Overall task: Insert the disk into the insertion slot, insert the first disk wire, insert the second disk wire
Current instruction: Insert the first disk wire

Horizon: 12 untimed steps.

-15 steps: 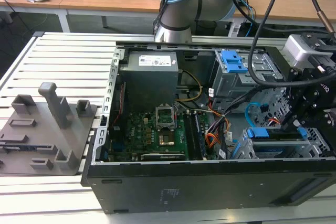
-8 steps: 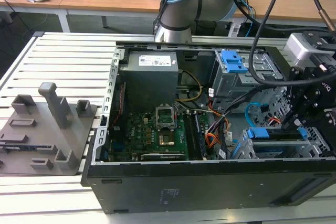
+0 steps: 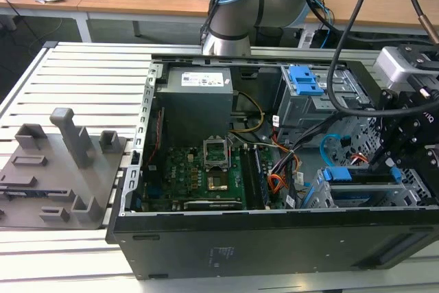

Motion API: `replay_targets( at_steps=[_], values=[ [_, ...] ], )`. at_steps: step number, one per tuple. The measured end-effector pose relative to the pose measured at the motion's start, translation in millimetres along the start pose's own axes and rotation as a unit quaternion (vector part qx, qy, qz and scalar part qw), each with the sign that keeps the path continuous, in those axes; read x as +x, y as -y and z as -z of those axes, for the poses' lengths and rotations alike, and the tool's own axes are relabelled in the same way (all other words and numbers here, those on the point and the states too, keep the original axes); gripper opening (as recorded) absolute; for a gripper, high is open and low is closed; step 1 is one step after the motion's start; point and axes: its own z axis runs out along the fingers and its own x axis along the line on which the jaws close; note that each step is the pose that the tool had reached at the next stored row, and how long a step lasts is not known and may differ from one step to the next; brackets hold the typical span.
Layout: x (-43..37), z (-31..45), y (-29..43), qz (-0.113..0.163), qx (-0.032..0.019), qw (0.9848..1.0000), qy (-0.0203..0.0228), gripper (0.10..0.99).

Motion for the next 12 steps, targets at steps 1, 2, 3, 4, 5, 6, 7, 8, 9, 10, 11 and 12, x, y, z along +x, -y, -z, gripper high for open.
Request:
replay_targets(
  at_steps=[1,2,3,4,5,6,7,8,9,10,11,12],
  values=[
    [0.1,-0.2,0.0,0.0,-0.0001,1.0,0.0001,0.173],
    [0.0,0.2,0.0,0.0,-0.0002,1.0,-0.0002,0.173],
    [0.1,0.0,-0.1,0.0,-0.0002,1.0,-0.0004,0.173],
    [0.1,-0.9,0.0,0.0,-0.0001,1.0,-0.0003,0.173],
    [0.2,-2.4,0.1,0.0,-0.0002,1.0,-0.0003,0.173],
    [0.1,-3.3,0.1,0.0,-0.0002,1.0,-0.0004,0.173],
    [0.2,-3.4,0.1,0.0,-0.0002,1.0,-0.0004,0.173],
    [0.2,-3.6,0.1,0.0,-0.0002,1.0,-0.0003,0.173],
    [0.1,-3.6,0.1,0.0,-0.0002,1.0,-0.0003,0.173],
    [0.2,-3.6,0.1,0.0,-0.0002,1.0,-0.0003,0.173],
    [0.2,-3.6,0.1,0.0,-0.0003,1.0,-0.0003,0.173],
    [0.2,-3.9,0.1,0.0,-0.0004,1.0,0.0,0.184]
  ],
)
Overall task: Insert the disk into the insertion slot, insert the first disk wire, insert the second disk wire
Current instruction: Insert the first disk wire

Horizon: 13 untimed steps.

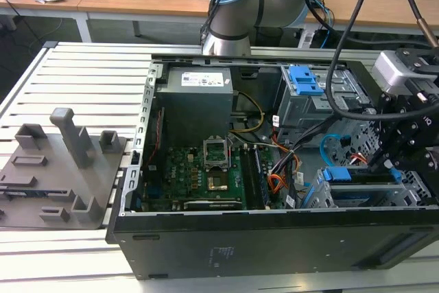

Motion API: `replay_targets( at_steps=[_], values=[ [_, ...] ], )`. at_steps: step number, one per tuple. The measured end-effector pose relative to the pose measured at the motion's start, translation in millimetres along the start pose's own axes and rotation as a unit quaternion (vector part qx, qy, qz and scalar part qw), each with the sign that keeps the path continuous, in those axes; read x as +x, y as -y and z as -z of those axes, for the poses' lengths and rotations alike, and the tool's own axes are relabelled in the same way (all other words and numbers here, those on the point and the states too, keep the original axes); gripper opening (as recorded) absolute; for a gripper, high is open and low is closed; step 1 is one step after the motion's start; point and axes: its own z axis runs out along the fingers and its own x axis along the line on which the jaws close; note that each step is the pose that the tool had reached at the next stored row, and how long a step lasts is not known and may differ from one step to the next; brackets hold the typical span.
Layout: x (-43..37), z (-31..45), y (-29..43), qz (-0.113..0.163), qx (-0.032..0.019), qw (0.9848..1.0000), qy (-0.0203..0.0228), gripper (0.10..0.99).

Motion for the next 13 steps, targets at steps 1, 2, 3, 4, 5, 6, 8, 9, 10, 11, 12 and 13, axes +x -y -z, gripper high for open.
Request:
replay_targets(
  at_steps=[1,2,3,4,5,6,8,9,10,11,12,13],
  values=[
    [0.0,0.0,0.0,0.0,0.0001,1.0,-0.0001,0.184],
    [0.0,0.1,0.0,0.0,0.0001,1.0,-0.0002,0.247],
    [0.0,0.3,0.0,0.0,0.0001,1.0,-0.0003,0.247],
    [-0.1,6.8,-0.3,0.0,0.0001,1.0,-0.0003,0.247],
    [-0.2,15.6,-0.7,0.0,0.0001,1.0,-0.0002,0.247],
    [-0.5,19.0,-0.9,0.0,0.0001,1.0,-0.0003,0.247],
    [-1.8,24.9,-1.2,0.0,0.0001,1.0,-0.0003,0.247],
    [-2.1,27.3,-1.4,0.0,0.0001,1.0,-0.0002,0.235],
    [-2.5,31.8,-1.6,0.0,0.0001,1.0,-0.0003,0.169],
    [-2.8,35.8,-1.8,0.0,0.0001,1.0,-0.0003,0.106],
    [-2.8,37.5,-1.9,0.0,0.0001,1.0,-0.0002,0.106],
    [-2.8,37.5,-1.9,0.0,0.0001,1.0,-0.0001,0.106]
  ],
)
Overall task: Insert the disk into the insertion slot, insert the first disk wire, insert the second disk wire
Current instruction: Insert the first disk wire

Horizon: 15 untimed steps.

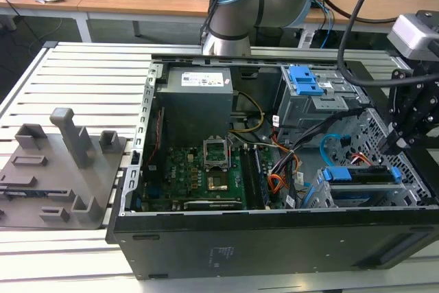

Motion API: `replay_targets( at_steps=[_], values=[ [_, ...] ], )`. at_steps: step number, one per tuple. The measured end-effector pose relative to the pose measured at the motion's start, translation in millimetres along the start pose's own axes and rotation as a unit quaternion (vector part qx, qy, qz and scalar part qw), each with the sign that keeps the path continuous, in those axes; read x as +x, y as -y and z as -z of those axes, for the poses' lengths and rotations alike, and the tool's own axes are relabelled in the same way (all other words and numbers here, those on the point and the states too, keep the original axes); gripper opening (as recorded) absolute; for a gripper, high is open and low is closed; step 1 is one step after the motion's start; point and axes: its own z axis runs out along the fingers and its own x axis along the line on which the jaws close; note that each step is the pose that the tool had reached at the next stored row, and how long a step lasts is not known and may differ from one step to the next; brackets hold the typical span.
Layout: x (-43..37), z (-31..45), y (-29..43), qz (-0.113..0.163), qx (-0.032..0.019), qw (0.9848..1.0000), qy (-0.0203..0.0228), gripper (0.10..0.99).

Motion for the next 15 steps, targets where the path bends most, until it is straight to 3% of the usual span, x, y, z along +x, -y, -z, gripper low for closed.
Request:
replay_targets(
  at_steps=[3,6,15],
  values=[
    [0.0,0.3,-2.2,0.0,0.0,1.0,-0.0003,0.106],
    [0.3,-0.7,-16.0,0.0,0.0,1.0,-0.0002,0.106],
    [0.3,-0.7,-17.0,0.0,0.0,1.0,-0.0001,0.106]
  ],
)
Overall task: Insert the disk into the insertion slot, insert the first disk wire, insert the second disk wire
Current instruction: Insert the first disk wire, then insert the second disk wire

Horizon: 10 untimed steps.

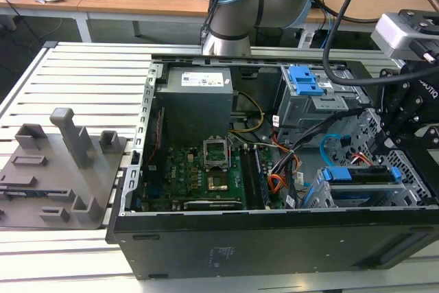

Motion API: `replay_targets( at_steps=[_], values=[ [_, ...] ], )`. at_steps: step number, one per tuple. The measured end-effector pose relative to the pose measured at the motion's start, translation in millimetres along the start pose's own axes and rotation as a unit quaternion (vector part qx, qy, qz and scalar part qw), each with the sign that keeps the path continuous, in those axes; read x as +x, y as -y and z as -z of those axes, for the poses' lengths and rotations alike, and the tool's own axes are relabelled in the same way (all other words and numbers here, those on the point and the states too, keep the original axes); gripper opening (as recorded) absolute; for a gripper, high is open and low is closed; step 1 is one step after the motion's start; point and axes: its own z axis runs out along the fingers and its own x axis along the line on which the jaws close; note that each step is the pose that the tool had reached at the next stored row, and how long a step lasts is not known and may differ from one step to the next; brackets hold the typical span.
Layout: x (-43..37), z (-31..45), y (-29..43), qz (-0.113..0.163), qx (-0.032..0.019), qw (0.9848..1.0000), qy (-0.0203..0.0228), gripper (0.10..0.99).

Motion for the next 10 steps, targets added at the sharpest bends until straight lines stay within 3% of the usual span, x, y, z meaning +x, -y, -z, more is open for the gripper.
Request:
replay_targets(
  at_steps=[5,6,7,9,10],
  values=[
    [0.0,0.0,-0.1,0.0,0.0,1.0,0.0,0.106],
    [0.0,0.0,-0.1,0.0,0.0,1.0,0.0,0.235],
    [0.0,0.0,-0.2,0.0,0.0,1.0,0.0,0.302],
    [0.0,-0.1,-0.2,0.008,-0.0001,1.0,-0.0003,0.302],
    [0.0,-0.1,-0.2,0.025,-0.0002,0.9997,-0.0011,0.302]
  ],
)
